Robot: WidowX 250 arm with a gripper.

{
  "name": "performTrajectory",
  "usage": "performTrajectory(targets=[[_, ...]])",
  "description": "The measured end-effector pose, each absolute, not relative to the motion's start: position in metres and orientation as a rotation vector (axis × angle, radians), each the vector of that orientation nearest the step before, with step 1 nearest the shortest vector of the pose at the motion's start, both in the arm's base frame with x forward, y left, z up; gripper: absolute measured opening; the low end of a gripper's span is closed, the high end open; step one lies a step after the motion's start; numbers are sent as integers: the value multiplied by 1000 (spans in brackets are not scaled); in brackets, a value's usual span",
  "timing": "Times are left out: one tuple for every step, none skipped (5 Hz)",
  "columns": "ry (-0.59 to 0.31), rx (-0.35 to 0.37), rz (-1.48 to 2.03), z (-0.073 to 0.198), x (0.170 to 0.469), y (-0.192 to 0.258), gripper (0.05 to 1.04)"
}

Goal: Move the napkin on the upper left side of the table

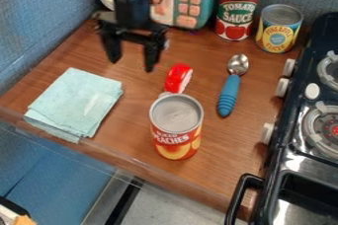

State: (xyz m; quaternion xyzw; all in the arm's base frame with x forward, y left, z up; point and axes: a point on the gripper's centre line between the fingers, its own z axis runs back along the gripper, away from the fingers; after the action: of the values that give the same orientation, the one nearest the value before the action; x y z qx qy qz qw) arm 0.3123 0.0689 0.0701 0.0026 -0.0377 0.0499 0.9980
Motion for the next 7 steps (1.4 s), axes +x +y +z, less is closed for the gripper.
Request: performTrajectory(targets=[[-100,24,66,66,289,98,999],[-119,20,-9,54,272,115,999],[-142,33,-74,42,257,132,999],[-124,46,-101,33,251,135,999],[-68,62,-91,18,246,139,999],[-46,63,-82,9,253,139,1001],[-51,64,-87,8,271,141,999]])
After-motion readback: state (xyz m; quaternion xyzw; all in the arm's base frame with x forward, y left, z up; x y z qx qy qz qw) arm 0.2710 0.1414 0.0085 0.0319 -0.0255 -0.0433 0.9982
